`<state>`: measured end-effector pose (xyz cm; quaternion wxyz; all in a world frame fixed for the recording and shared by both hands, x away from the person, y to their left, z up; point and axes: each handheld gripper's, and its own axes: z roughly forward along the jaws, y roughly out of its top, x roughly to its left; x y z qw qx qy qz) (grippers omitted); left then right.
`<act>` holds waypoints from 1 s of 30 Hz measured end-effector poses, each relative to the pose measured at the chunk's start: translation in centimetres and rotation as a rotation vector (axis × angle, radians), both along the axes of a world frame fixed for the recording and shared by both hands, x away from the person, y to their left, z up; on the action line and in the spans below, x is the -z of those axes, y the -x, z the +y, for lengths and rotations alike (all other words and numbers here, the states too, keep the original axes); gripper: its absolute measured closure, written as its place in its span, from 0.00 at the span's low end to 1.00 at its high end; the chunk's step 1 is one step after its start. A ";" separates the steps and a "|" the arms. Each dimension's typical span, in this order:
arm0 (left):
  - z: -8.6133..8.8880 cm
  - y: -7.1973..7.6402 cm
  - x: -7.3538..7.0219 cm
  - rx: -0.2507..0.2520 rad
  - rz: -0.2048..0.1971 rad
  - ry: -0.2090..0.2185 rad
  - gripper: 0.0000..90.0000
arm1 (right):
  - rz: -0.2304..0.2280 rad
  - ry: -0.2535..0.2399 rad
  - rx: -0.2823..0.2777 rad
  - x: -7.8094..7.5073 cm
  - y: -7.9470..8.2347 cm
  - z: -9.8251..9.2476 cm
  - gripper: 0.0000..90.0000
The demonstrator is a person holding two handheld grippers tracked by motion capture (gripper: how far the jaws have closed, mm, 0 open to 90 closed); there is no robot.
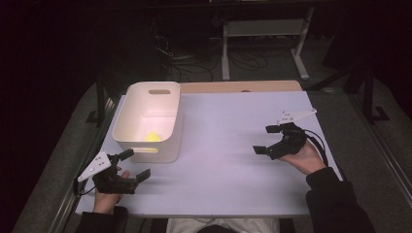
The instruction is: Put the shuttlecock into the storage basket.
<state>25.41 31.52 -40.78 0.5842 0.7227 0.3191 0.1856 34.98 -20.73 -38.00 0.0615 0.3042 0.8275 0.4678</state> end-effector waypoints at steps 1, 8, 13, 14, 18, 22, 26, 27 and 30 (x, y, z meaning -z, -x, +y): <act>0.0 0.0 0.0 0.000 -0.001 0.000 0.00 | -0.001 -0.001 0.003 0.1 0.1 -0.1 0.00; 0.0 0.0 0.0 0.001 -0.001 -0.001 0.00 | -0.008 -0.010 0.027 0.8 1.0 -0.8 0.00; 0.0 0.0 0.0 0.000 -0.002 -0.002 0.00 | -0.019 -0.014 0.042 1.3 1.9 -1.4 0.00; 0.0 0.0 0.0 0.000 -0.002 -0.002 0.00 | -0.024 -0.017 0.049 1.5 2.1 -1.5 0.00; 0.0 0.0 0.0 0.000 0.000 0.000 0.00 | -0.025 -0.031 0.069 2.0 2.7 -2.2 0.00; 0.0 0.1 0.0 0.000 0.000 0.001 0.00 | -0.018 -0.029 0.085 2.6 3.2 -2.9 0.00; 0.0 0.1 0.0 -0.001 0.000 0.002 0.00 | -0.019 -0.019 0.101 3.2 3.7 -3.4 0.00; 0.0 0.0 0.0 -0.001 0.000 0.000 0.00 | -0.020 -0.020 0.103 3.3 3.9 -3.6 0.00; 0.0 0.0 0.0 0.000 -0.001 0.000 0.00 | -0.015 -0.016 0.110 3.7 4.2 -3.9 0.00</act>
